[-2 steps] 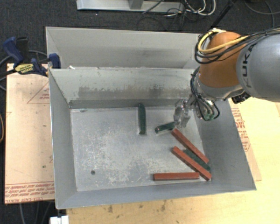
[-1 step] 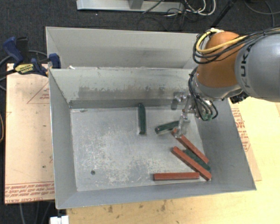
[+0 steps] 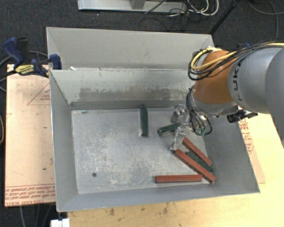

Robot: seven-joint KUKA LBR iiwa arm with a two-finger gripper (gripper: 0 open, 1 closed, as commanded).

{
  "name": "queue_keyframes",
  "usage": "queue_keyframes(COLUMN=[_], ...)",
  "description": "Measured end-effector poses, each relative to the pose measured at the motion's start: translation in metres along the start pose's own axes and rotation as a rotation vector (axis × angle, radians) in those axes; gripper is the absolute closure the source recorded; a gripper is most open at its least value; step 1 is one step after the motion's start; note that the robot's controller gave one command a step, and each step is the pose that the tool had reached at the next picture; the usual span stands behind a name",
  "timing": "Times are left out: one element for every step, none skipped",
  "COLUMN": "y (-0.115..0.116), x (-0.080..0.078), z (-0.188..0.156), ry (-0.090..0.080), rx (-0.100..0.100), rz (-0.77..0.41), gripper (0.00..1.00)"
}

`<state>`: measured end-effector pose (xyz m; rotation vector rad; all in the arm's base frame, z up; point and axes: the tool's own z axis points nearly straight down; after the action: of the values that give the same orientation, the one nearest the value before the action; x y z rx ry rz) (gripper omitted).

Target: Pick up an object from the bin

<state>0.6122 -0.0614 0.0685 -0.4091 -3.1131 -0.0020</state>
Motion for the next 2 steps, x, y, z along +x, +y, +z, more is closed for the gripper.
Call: queue_keyframes(y=[0.0, -0.024], x=[0.021, 0.03], z=[-0.134, 0.0], ry=[-0.013, -0.004], rx=[0.0, -0.001], rz=[-0.125, -0.102], gripper=[0.0, 0.0])
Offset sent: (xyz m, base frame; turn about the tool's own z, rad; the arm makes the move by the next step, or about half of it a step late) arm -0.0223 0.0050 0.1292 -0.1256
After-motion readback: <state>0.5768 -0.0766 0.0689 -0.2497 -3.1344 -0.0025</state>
